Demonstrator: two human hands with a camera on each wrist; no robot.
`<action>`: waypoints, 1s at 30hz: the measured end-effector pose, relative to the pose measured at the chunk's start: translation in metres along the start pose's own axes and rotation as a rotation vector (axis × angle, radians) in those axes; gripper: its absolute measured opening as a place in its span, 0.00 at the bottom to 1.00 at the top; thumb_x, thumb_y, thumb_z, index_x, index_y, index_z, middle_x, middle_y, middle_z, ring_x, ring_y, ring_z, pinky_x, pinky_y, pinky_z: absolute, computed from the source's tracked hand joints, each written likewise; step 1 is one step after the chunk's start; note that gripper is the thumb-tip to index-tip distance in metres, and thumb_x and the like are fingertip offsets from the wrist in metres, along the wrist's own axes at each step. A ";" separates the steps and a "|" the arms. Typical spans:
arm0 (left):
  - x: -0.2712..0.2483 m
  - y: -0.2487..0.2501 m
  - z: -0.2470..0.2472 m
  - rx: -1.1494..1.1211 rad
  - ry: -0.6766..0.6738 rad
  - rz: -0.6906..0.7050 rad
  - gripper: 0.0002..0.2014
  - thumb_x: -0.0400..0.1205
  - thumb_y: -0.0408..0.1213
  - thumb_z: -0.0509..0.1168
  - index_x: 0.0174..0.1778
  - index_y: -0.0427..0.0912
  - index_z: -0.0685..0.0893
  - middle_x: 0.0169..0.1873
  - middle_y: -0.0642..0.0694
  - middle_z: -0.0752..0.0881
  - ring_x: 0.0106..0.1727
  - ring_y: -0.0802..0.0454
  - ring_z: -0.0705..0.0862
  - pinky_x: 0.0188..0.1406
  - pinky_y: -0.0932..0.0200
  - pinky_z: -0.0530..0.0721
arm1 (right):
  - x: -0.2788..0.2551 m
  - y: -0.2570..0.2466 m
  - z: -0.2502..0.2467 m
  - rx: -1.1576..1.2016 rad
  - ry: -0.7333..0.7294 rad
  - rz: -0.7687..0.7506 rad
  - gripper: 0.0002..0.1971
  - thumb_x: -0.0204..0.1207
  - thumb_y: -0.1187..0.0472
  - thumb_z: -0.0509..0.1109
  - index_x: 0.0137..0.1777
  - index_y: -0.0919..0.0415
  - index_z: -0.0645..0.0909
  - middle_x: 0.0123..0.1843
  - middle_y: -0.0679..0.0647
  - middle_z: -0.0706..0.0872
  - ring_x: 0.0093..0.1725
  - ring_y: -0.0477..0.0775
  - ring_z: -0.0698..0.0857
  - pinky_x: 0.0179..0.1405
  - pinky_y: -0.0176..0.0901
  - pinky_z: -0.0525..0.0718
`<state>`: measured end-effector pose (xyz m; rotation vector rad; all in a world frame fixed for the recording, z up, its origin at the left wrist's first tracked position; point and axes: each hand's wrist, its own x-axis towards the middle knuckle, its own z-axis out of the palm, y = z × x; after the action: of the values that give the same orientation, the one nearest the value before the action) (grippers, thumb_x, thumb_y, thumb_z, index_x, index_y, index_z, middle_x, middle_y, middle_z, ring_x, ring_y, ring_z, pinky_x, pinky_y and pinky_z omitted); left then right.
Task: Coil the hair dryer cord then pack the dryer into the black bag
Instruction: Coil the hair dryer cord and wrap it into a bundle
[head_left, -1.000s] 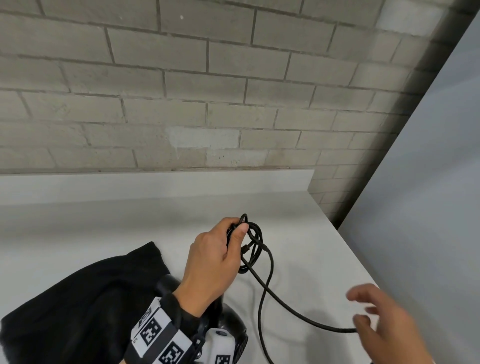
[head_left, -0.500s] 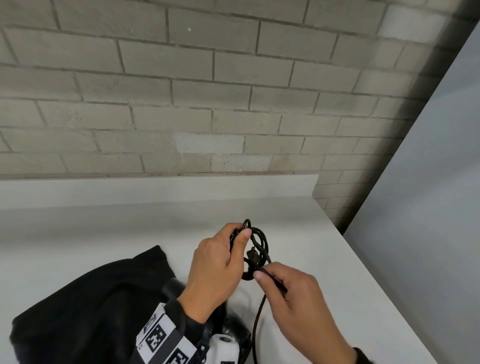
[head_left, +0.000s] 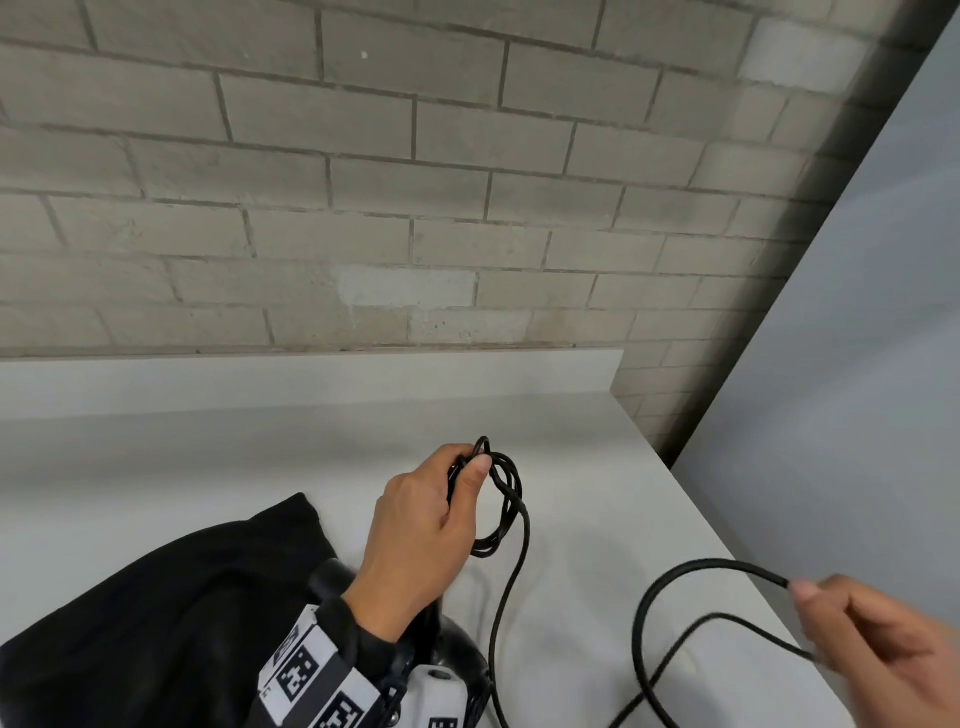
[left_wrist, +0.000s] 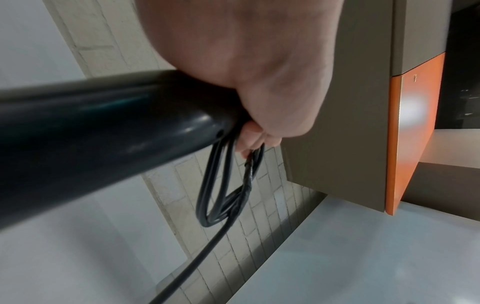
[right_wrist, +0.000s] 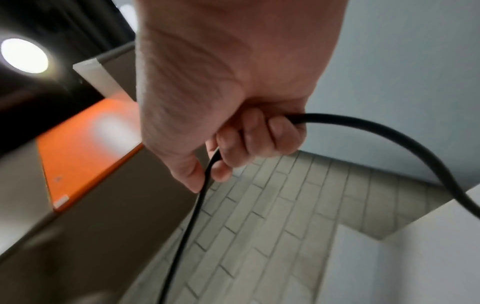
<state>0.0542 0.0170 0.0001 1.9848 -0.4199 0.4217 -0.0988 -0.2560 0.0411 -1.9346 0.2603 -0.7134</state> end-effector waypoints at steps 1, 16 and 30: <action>0.000 0.001 0.000 -0.003 -0.001 -0.002 0.22 0.86 0.61 0.52 0.54 0.51 0.85 0.20 0.55 0.77 0.22 0.55 0.75 0.24 0.58 0.74 | 0.001 0.012 0.000 -0.064 -0.006 0.009 0.28 0.69 0.38 0.76 0.25 0.61 0.75 0.18 0.49 0.67 0.20 0.43 0.64 0.18 0.38 0.64; -0.004 0.004 -0.007 -0.026 -0.001 0.008 0.22 0.85 0.63 0.51 0.52 0.54 0.85 0.19 0.51 0.76 0.20 0.56 0.75 0.22 0.60 0.74 | -0.001 0.016 0.157 -0.162 -0.509 -0.154 0.16 0.81 0.43 0.63 0.66 0.37 0.64 0.64 0.30 0.76 0.68 0.28 0.73 0.64 0.33 0.78; -0.011 0.007 -0.015 -0.097 -0.044 0.030 0.17 0.86 0.56 0.54 0.72 0.68 0.73 0.18 0.50 0.70 0.20 0.57 0.69 0.23 0.52 0.71 | -0.004 0.000 0.159 -0.134 -0.211 -0.496 0.09 0.76 0.62 0.71 0.54 0.59 0.89 0.43 0.46 0.86 0.42 0.38 0.83 0.42 0.24 0.78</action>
<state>0.0399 0.0287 0.0063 1.8985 -0.4893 0.3701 -0.0096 -0.1347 -0.0098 -2.2093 -0.3231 -0.8143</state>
